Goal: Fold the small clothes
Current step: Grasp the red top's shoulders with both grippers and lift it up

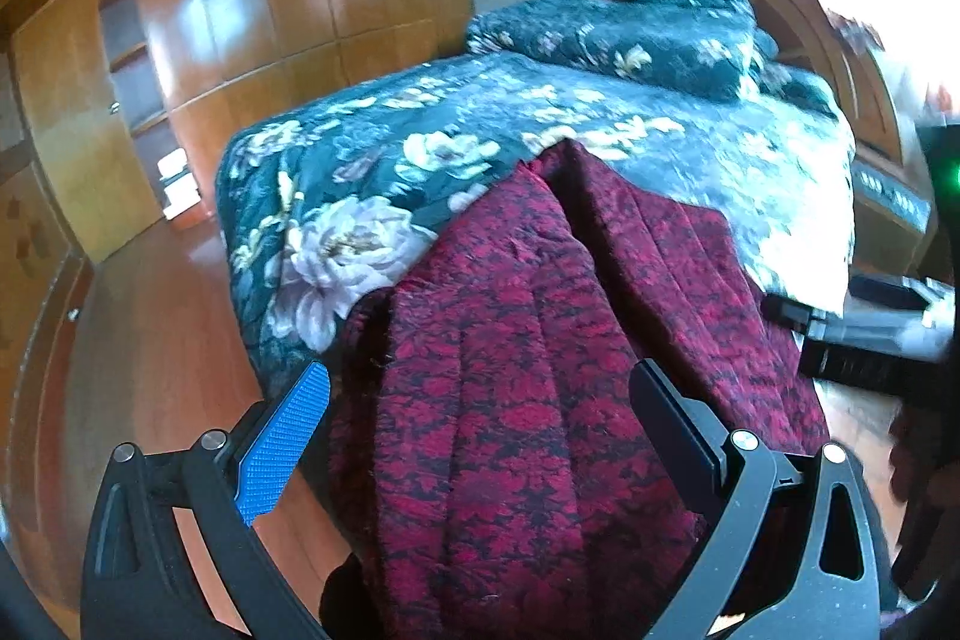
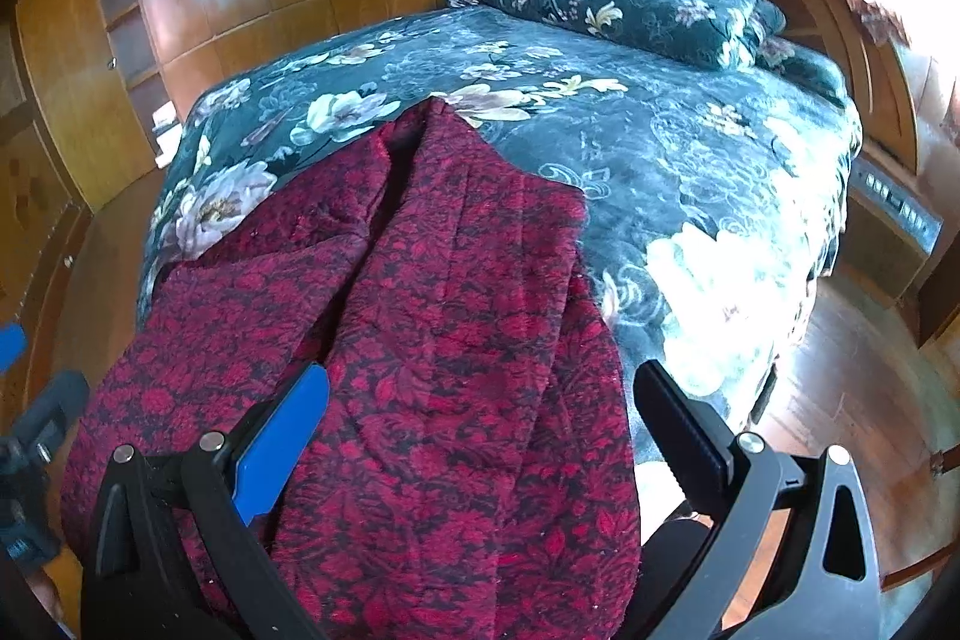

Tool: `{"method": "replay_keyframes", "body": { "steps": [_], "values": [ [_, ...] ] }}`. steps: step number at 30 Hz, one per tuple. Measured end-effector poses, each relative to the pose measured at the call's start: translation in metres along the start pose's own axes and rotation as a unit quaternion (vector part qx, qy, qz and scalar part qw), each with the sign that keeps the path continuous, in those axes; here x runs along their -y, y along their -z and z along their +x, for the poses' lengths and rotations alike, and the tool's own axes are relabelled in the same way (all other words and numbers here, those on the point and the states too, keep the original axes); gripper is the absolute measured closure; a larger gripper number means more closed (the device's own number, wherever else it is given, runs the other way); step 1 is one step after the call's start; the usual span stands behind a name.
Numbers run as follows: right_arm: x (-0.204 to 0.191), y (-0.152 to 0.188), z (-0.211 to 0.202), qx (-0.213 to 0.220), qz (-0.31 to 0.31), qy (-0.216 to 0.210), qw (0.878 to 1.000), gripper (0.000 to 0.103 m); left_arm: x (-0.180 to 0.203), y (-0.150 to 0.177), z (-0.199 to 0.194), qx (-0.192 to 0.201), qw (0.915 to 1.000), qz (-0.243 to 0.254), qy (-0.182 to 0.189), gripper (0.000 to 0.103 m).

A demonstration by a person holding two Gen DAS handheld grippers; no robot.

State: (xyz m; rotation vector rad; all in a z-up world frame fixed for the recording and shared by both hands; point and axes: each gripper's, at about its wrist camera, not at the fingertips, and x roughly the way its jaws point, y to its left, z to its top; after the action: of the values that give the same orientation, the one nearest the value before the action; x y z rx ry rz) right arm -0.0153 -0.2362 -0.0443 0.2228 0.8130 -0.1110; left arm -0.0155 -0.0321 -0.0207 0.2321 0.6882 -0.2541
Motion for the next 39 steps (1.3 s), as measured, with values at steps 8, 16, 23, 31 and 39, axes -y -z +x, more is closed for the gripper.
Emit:
{"method": "replay_keyframes", "body": {
  "steps": [8, 16, 23, 31, 39],
  "values": [
    [0.028, -0.007, 0.006, -0.044, 0.043, -0.078, 0.995, 0.025, 0.029, 0.023, 0.033, -0.066, 0.9921, 0.104, 0.025, 0.039],
    [-0.007, 0.000, 0.030, -0.124, 0.016, -0.182, 0.975, 0.033, 0.020, 0.029, 0.032, -0.066, 0.9901, 0.085, 0.090, 0.103],
    [-0.040, 0.017, 0.065, -0.186, -0.059, -0.163, 0.967, 0.071, -0.023, 0.013, 0.024, -0.051, 0.9905, 0.003, 0.127, 0.103],
    [0.025, -0.022, 0.024, -0.132, -0.034, -0.145, 0.980, 0.093, -0.106, -0.021, 0.035, -0.035, 0.9861, -0.122, 0.107, 0.103],
    [0.128, -0.097, 0.003, -0.020, -0.012, 0.058, 0.998, 0.093, -0.216, -0.056, 0.068, -0.021, 0.9741, -0.225, 0.010, 0.103]
  ]
}}
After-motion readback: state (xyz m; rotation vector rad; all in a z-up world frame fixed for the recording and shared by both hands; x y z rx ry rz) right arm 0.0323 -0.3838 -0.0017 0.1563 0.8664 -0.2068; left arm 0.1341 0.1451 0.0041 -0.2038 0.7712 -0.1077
